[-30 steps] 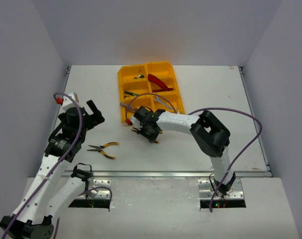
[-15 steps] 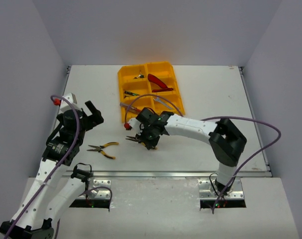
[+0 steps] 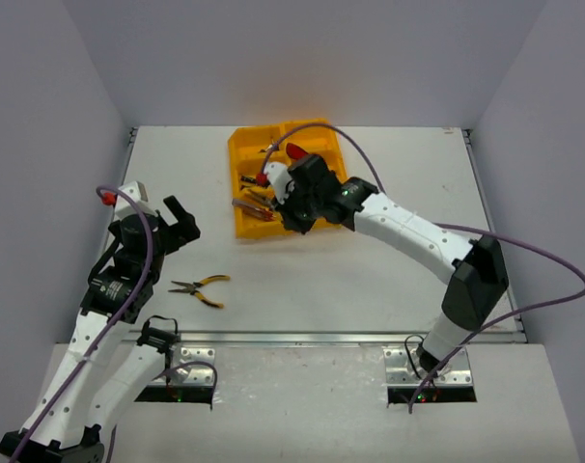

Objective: Sort the tools into containers

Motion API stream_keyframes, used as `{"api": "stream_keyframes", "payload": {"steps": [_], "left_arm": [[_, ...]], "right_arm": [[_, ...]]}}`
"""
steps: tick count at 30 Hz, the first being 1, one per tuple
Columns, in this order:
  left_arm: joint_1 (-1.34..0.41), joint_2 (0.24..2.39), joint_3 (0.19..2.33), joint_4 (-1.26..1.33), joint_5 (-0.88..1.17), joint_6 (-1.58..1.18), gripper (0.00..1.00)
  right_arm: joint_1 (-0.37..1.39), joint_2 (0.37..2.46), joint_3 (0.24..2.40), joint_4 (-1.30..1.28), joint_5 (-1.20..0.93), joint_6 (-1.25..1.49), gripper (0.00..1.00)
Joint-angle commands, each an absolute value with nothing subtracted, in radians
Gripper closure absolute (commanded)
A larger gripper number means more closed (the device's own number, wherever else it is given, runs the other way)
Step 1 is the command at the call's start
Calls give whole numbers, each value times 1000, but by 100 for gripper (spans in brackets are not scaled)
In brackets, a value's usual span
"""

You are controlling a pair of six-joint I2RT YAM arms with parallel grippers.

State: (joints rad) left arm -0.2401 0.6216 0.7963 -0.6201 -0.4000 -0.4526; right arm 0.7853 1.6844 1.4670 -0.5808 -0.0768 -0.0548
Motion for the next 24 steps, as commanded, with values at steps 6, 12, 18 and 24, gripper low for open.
{"api": "stream_keyframes", "payload": {"steps": [6, 12, 18, 24], "left_arm": [[-230, 606, 792, -572, -392, -445, 0], [-236, 612, 790, -568, -375, -440, 0], [-253, 601, 790, -564, -370, -440, 0], [-263, 595, 784, -561, -367, -439, 0]], "right_arm": [[533, 2011, 2044, -450, -53, -271, 100], [428, 2232, 2190, -252, -39, -421, 100], [374, 2388, 2268, -90, -45, -521, 100], [324, 2510, 2330, -16, -93, -523, 100]]}}
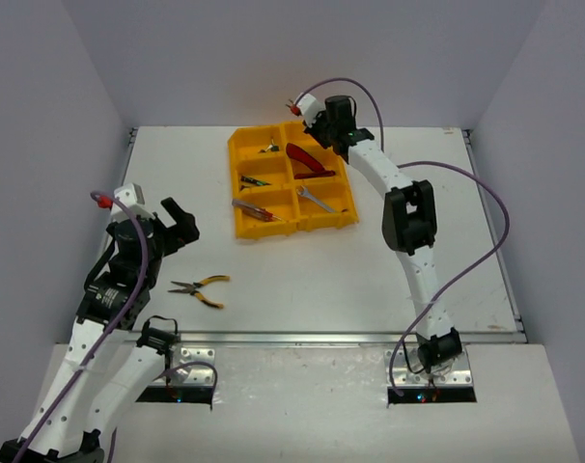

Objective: Sort the tools into containers

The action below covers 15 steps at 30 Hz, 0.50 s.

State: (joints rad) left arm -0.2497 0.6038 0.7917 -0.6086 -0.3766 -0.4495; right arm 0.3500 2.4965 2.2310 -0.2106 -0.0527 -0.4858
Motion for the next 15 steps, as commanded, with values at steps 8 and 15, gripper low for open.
{"api": "stream_keyframes", "payload": {"steps": [8, 15], "left_arm": [[-275, 617, 784, -560, -356, -437, 0], [-276, 598, 782, -558, -360, -437, 0]], "right_arm": [[307, 2590, 2293, 117, -165, -528, 100], [320, 2568, 2229, 123, -188, -523, 96]]}}
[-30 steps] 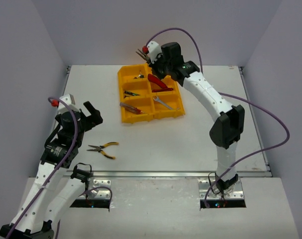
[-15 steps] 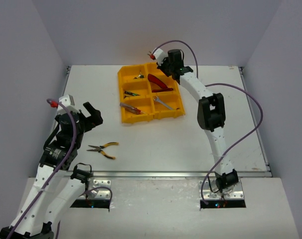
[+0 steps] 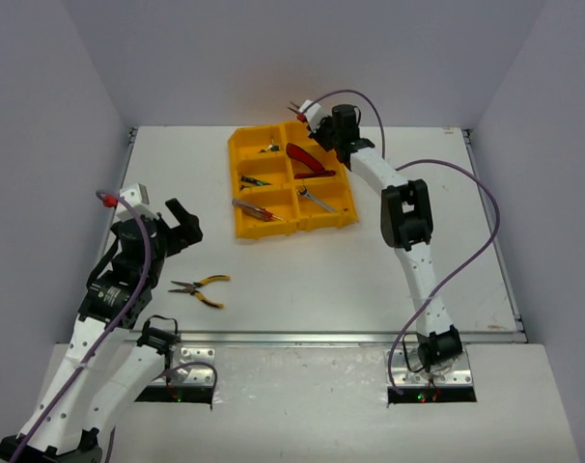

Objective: Sort the tools into containers

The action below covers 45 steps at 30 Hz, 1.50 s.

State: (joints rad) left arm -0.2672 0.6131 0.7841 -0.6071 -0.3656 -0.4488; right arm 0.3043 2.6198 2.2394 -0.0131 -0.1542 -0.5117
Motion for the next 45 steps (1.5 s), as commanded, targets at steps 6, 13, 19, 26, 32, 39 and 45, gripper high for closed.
{"api": "stream_keyframes", "payload": {"steps": [6, 13, 19, 26, 32, 39, 45], "left_arm": [[-286, 581, 781, -559, -366, -438, 0], [-293, 567, 781, -561, -373, -439, 0], [-295, 563, 781, -561, -377, -440, 0], [-295, 577, 784, -574, -412, -457, 0], [-293, 598, 810, -639, -561, -530, 0], [-285, 471, 818, -689, -703, -590, 0], [-284, 336, 810, -675, -727, -590, 0]], "right_arm": [[333, 2529, 2174, 116, -184, -531, 78], [358, 2508, 2150, 107, -155, -561, 64], [368, 2462, 2104, 115, -154, -528, 55], [398, 2252, 2018, 135, -37, -375, 35], [555, 2041, 1921, -37, 129, -251, 1], [841, 1771, 1543, -230, -2, 11, 1], [1060, 1810, 1417, -294, -41, -11, 2]]}}
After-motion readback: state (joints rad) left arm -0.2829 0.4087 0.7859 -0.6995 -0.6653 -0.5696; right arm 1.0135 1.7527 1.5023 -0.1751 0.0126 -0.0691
